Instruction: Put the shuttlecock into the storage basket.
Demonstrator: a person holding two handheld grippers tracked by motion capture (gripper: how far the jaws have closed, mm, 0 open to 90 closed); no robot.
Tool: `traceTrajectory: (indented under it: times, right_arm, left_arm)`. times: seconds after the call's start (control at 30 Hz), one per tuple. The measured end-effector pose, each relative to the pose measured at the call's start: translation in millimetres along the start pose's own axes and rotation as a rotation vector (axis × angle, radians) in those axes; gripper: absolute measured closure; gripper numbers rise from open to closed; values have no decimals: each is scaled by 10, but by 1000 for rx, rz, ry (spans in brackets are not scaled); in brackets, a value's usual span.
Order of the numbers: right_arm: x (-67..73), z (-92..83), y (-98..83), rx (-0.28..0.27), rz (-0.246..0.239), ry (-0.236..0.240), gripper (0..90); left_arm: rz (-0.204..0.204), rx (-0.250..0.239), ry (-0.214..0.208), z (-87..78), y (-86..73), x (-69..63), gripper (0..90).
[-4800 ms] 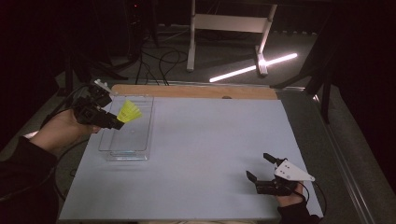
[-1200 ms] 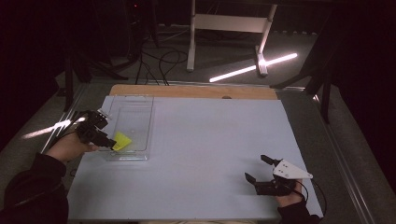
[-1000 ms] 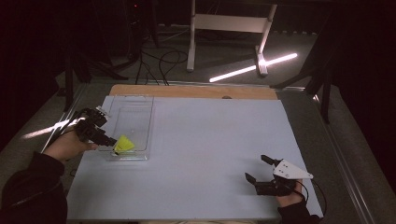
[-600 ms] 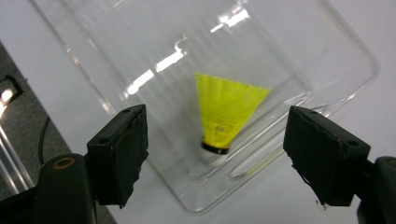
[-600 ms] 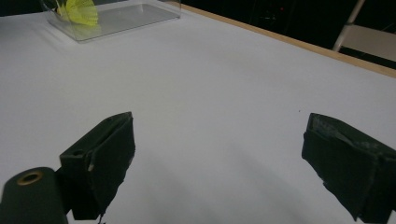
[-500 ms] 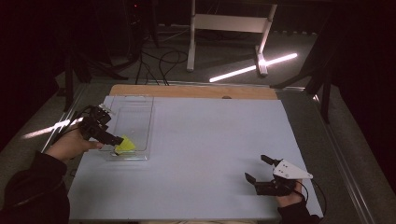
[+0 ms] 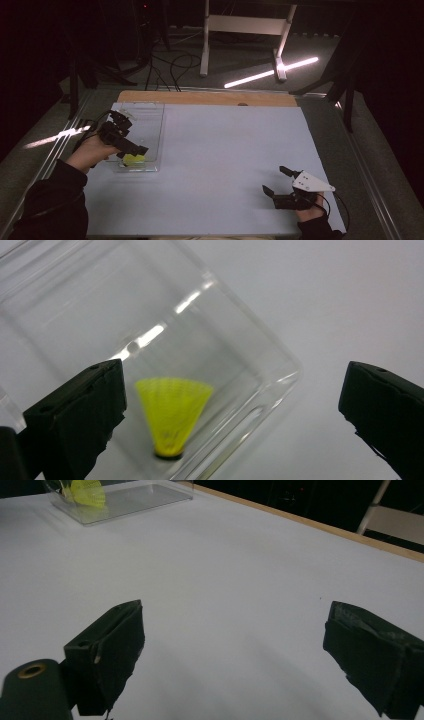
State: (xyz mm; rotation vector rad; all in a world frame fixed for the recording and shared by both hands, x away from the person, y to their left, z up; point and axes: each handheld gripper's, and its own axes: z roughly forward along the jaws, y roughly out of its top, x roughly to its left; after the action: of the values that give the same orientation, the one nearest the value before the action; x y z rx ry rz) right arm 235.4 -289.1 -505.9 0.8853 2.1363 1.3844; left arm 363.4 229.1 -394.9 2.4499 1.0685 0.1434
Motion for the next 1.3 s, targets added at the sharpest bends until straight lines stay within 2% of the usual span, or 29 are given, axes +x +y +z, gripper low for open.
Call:
traceTrajectory:
  times: [0.47,0.6,0.77,1.1,1.3]
  right_arm:
    - [-8,-4,-1,-4,1,2,98]
    - [-3,-2,3,-5,1,2,98]
    - [-4,-1,1,-2,-1,3,98]
    - [-4,-7,0,-6,0,4,97]
    - [-5,-9,1,-6,-2,6,98]
  left_arm:
    - [83,-77,-48,57,300,-284,0]
    - [107,-113,-74,100,373,-377,0]
    - [134,-135,-110,171,447,-495,0]
    - [226,-202,-169,332,481,-769,0]
    - [251,-215,-198,436,441,-894,0]
